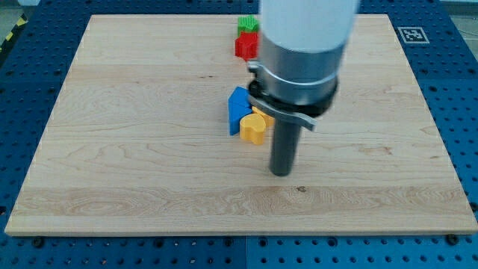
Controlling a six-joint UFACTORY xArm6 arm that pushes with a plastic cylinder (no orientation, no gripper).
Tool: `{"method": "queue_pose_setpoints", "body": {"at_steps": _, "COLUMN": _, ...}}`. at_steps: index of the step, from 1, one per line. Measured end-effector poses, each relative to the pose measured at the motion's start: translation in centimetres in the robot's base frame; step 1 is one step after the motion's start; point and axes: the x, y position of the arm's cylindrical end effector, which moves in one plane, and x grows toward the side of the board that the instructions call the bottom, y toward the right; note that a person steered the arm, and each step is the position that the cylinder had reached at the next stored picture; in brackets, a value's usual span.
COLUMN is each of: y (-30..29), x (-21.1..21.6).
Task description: Locate your arm at the bottom right side of the yellow blocks
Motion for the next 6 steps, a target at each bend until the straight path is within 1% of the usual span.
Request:
{"method": "queue_pose_setpoints", "body": {"at_steps": 2, "y": 8.5, "x": -0.1}}
{"method": "queue_pose_setpoints", "body": {"at_steps": 4, "y": 9.5, "x": -0.7}}
{"method": "queue_pose_setpoints", "body": {"at_steps": 6, "y": 13.7, "x": -4.4}}
